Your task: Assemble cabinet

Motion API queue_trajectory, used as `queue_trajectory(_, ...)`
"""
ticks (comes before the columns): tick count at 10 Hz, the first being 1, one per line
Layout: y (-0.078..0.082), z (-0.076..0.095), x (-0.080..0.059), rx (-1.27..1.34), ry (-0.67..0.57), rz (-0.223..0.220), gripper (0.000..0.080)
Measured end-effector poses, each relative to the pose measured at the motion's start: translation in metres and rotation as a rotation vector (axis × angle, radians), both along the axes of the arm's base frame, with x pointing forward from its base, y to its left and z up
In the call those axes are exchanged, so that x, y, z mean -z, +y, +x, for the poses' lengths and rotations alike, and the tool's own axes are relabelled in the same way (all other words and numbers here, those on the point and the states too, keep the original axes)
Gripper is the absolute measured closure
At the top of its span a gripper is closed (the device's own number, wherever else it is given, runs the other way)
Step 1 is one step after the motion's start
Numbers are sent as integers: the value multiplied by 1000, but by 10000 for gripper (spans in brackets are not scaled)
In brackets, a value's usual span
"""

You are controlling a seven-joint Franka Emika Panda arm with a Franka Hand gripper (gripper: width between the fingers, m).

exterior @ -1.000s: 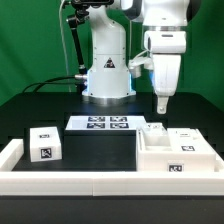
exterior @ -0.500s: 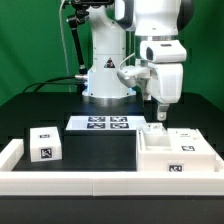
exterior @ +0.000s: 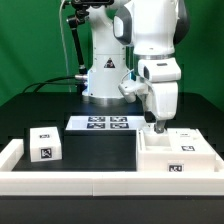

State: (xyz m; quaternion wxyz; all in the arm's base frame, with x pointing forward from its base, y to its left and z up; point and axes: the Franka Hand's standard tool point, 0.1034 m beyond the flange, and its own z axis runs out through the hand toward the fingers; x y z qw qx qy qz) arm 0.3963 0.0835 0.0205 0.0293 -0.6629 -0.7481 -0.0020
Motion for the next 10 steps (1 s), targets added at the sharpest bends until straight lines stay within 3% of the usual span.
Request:
queue_trajectory(3, 2, -3, 7, 15, 16, 2, 2)
queue_trajectory(4, 2, -3, 8, 15, 18, 3, 88)
queue_trajectory(5, 2, -3, 8, 16, 18, 2, 224)
queue_trajectory(6, 2, -3, 8, 17, 18, 2, 224)
queue_trajectory(7, 1, -3, 8, 18, 18, 2, 415)
queue_trajectory(8, 1, -3, 8, 19, 19, 2, 415)
queue_trajectory(9, -1, -3, 8, 20, 19, 1, 597)
queue_trajectory(10, -1, -2, 8, 19, 17, 1, 722)
